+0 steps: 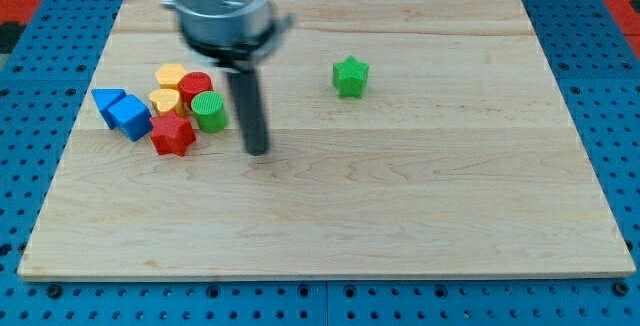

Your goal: Place the green star upwards

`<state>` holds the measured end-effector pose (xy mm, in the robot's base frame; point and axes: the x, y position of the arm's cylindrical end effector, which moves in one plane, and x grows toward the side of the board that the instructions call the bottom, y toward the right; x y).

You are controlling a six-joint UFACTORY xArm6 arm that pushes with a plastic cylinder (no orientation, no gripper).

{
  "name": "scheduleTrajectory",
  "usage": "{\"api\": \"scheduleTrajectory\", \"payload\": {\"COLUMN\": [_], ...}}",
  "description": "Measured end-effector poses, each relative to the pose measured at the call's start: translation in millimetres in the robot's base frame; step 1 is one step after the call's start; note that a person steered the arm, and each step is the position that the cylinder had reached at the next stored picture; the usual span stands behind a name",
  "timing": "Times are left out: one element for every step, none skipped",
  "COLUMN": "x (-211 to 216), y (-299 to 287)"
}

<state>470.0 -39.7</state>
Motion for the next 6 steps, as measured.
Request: {"api": "scheduleTrajectory", "payload": {"x": [-35.4,-66.9,-98.7,-122.4,-134.1,-151.2], "y": [111.4,99.6,63.0,61.6,75.4,95.8]}}
